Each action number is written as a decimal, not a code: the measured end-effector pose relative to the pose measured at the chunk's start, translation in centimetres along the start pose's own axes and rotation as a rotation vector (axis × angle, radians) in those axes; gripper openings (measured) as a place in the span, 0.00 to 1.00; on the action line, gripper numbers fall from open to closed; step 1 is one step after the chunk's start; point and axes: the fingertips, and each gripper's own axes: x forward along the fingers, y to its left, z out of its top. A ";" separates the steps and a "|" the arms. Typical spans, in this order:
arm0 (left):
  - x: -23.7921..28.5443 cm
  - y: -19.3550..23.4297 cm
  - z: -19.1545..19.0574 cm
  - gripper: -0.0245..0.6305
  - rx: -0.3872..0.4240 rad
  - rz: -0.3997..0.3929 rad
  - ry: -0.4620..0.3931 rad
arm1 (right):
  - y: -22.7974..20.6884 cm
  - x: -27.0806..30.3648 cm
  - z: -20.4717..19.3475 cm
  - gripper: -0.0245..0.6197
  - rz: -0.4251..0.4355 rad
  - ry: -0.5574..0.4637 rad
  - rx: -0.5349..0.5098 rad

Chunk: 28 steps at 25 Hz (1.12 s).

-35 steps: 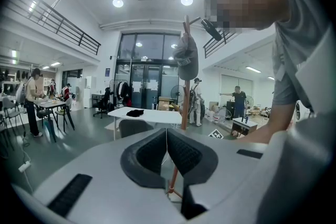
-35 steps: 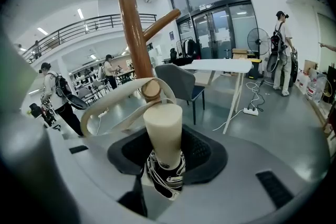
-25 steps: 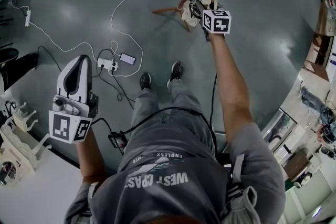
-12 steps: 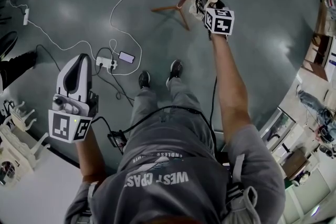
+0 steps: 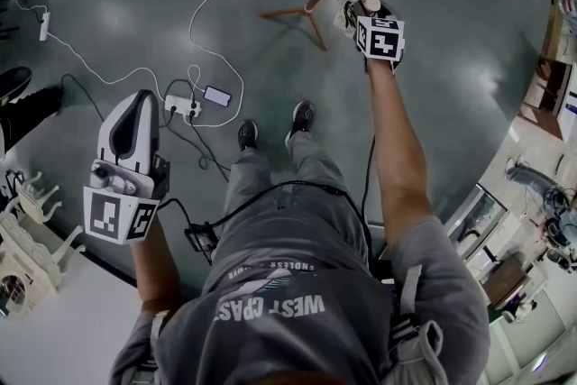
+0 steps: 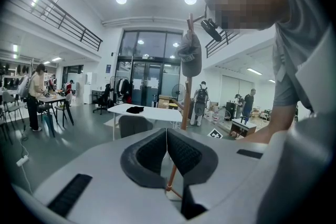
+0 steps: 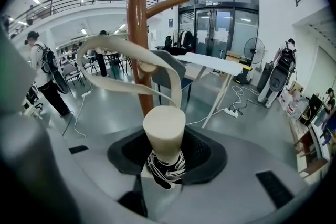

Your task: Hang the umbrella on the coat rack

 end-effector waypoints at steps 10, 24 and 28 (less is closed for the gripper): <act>0.4 -0.2 0.2 0.07 -0.004 -0.011 -0.010 | -1.0 -0.6 2.6 0.31 -0.016 0.033 -0.127; 1.3 0.3 -0.1 0.07 -0.023 -0.009 -0.003 | -2.0 -1.1 4.7 0.31 0.000 0.078 -0.534; 1.6 0.1 0.2 0.07 -0.026 -0.015 -0.007 | -2.5 -1.3 5.7 0.31 0.013 0.114 -0.647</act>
